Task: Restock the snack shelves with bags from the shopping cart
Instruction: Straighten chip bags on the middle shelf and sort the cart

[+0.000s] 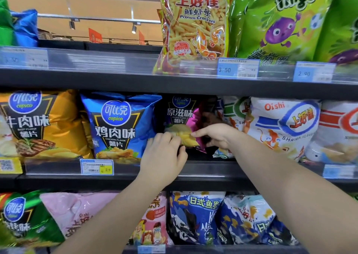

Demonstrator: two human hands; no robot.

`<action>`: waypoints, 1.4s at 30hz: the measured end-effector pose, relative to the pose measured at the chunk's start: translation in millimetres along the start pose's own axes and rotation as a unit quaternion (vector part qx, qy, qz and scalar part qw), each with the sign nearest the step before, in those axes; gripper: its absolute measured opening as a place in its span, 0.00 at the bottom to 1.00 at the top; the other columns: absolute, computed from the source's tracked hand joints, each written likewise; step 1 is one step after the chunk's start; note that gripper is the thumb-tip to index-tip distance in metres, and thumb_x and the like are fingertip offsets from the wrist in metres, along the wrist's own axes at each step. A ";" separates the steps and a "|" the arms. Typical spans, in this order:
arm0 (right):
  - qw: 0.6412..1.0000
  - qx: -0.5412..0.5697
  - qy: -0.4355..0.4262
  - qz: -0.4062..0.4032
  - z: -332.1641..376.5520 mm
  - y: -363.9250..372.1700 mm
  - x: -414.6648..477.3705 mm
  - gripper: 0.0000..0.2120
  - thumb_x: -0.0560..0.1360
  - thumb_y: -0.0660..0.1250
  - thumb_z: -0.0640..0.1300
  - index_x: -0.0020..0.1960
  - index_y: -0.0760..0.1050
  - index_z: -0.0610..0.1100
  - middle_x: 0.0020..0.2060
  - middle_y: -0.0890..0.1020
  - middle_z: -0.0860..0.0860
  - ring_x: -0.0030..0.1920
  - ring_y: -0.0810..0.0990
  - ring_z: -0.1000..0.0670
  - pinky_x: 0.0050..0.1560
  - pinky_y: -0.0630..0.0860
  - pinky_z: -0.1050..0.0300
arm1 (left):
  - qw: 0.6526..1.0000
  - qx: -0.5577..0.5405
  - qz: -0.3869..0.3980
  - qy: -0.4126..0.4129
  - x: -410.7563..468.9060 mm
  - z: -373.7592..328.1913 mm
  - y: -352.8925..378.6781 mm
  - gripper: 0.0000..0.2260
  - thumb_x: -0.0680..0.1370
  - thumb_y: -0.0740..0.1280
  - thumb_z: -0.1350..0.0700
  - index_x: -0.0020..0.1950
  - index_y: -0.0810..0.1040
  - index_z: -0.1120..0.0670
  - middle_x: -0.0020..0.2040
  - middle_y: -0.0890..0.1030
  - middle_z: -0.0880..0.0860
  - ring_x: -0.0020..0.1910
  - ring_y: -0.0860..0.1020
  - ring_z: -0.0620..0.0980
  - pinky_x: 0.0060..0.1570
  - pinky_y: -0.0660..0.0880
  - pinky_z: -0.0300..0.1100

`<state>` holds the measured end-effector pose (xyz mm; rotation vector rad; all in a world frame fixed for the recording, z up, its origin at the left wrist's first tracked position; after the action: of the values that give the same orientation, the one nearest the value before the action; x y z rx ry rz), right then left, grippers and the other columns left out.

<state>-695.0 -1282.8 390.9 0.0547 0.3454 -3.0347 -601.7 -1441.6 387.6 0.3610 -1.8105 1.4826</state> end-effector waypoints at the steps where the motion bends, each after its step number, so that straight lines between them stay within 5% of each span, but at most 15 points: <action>1: 1.000 -0.006 0.004 0.006 1.1 3.3 0.8 0.43 0.69 0.74 0.31 0.76 0.58 0.50 0.70 0.71 0.45 0.70 0.68 0.43 0.68 0.67 0.38 | 1.000 0.002 -0.003 0.001 -0.2 0.1 -0.3 0.21 0.77 0.50 0.45 0.50 0.80 0.53 0.48 0.78 0.50 0.48 0.75 0.53 0.47 0.71 0.49; 8: 0.996 -0.054 -0.035 -0.056 12.8 8.2 14.4 0.50 0.64 0.77 0.30 0.77 0.55 0.50 0.70 0.70 0.46 0.66 0.71 0.42 0.51 0.74 0.50 | 1.000 0.012 -0.025 0.002 -1.9 0.0 -1.0 0.18 0.76 0.54 0.46 0.46 0.80 0.52 0.44 0.79 0.50 0.45 0.76 0.53 0.45 0.72 0.49; 14: 0.983 -0.124 -0.051 -0.129 25.4 -10.1 32.0 0.44 0.66 0.78 0.36 0.75 0.59 0.39 0.71 0.70 0.43 0.70 0.68 0.42 0.65 0.69 0.51 | 0.999 0.008 -0.040 0.008 -1.9 -1.1 -2.0 0.17 0.76 0.55 0.47 0.47 0.81 0.51 0.42 0.78 0.48 0.44 0.76 0.52 0.45 0.73 0.49; 21: 0.972 -0.149 -0.046 -0.176 21.6 -23.0 50.1 0.29 0.65 0.78 0.36 0.65 0.74 0.36 0.58 0.81 0.43 0.58 0.78 0.43 0.58 0.74 0.53 | 0.999 0.018 -0.049 0.007 -2.2 -0.7 0.9 0.15 0.76 0.55 0.47 0.46 0.80 0.50 0.42 0.78 0.49 0.44 0.76 0.53 0.45 0.72 0.49; 29: 0.986 -0.144 -0.032 -0.074 19.1 0.2 70.6 0.19 0.75 0.69 0.35 0.65 0.74 0.39 0.58 0.80 0.44 0.57 0.78 0.45 0.56 0.77 0.51 | 0.999 0.015 -0.043 0.007 -2.4 -0.5 1.3 0.16 0.77 0.55 0.47 0.47 0.81 0.51 0.43 0.78 0.49 0.45 0.76 0.53 0.46 0.72 0.49; 38: 0.996 -0.085 -0.018 -0.013 15.8 10.9 65.9 0.32 0.68 0.77 0.41 0.67 0.67 0.43 0.56 0.76 0.52 0.58 0.72 0.51 0.57 0.68 0.53 | 0.999 0.012 -0.044 0.005 -2.7 -0.3 0.4 0.16 0.77 0.55 0.47 0.47 0.81 0.51 0.43 0.78 0.49 0.45 0.76 0.52 0.47 0.71 0.49; 42: 0.997 -0.057 -0.038 -0.024 13.3 8.0 66.8 0.27 0.71 0.75 0.41 0.65 0.67 0.44 0.56 0.76 0.51 0.55 0.72 0.51 0.58 0.68 0.55 | 0.999 0.010 -0.043 0.006 -3.0 -0.4 0.2 0.16 0.77 0.55 0.47 0.48 0.81 0.50 0.43 0.78 0.48 0.45 0.76 0.52 0.47 0.72 0.49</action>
<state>-761.2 -1299.0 399.0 -0.0776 0.5189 -3.0468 -599.6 -1441.8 385.4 0.4348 -1.7496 1.4421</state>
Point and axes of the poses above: each hand's wrist, its own x-axis towards the middle knuckle, its own y-axis out of the palm, z = x × y, the point moved 7 cm from there along x, towards the middle knuckle
